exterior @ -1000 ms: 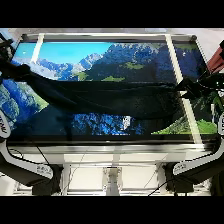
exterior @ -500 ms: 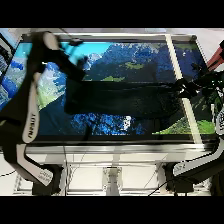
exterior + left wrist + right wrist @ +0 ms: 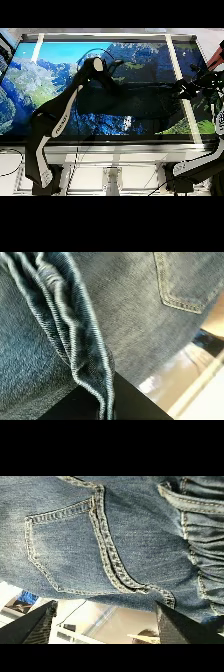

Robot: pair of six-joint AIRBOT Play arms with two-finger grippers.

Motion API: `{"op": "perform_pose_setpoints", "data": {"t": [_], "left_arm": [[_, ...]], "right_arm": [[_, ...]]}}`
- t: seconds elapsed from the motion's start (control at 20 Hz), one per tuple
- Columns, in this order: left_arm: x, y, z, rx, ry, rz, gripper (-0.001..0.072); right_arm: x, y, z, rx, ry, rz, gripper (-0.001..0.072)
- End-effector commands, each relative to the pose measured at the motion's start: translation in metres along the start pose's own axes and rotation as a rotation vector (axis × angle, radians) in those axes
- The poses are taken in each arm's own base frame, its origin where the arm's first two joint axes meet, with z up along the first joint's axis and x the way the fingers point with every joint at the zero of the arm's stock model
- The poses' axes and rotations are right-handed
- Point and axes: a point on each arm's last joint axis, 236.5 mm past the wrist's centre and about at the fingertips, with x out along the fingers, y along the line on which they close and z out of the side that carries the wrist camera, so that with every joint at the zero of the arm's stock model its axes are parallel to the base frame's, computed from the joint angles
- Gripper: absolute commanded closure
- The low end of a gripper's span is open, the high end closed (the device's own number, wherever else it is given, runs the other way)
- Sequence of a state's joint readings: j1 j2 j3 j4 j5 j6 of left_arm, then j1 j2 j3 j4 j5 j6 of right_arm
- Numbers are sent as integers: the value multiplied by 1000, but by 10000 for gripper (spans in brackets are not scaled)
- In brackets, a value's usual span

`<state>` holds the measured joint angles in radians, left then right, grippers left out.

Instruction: Fold the clothes and pants, and hang the long-sleeved shirts on hangers.

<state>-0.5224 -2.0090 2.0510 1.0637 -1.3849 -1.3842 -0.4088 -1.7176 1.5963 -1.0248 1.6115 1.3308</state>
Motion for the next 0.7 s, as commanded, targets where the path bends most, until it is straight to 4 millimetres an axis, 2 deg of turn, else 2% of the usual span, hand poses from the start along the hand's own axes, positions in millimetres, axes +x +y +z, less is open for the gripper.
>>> {"op": "perform_pose_setpoints", "data": {"t": [0.0, 0.1, 0.15, 0.2, 0.25, 0.35, 0.4, 0.5, 0.55, 0.65], "left_arm": [[22, -5, -35, -74, 162, -62, 678], [23, 9, -65, -132, 282, -26, 670], [22, 16, -73, -147, 312, -13, 566], [20, 20, -75, -157, 319, -14, 397], [17, 21, -73, -163, 309, -29, 303], [6, 5, -56, -179, 236, -170, 293], [-6, -8, -37, -200, 159, -273, 293], [-46, -27, 4, -235, -18, -478, 293], [-68, -26, 18, -247, -91, -538, 293], [-105, 6, 26, -279, -186, -515, 295]], "right_arm": [[0, 2, -2, 1, 10, 2, 29], [2, 5, -3, -6, 18, 3, 30], [4, 8, -4, -13, 25, 3, 30], [6, 11, -5, -22, 32, 3, 30], [9, 16, -6, -34, 41, 3, 29], [17, 28, -7, -63, 56, 1, 30], [21, 33, -6, -78, 57, -2, 30], [29, 45, -5, -110, 58, -6, 30], [33, 51, -6, -124, 68, -7, 30], [38, 59, -11, -145, 89, -7, 29]]}}
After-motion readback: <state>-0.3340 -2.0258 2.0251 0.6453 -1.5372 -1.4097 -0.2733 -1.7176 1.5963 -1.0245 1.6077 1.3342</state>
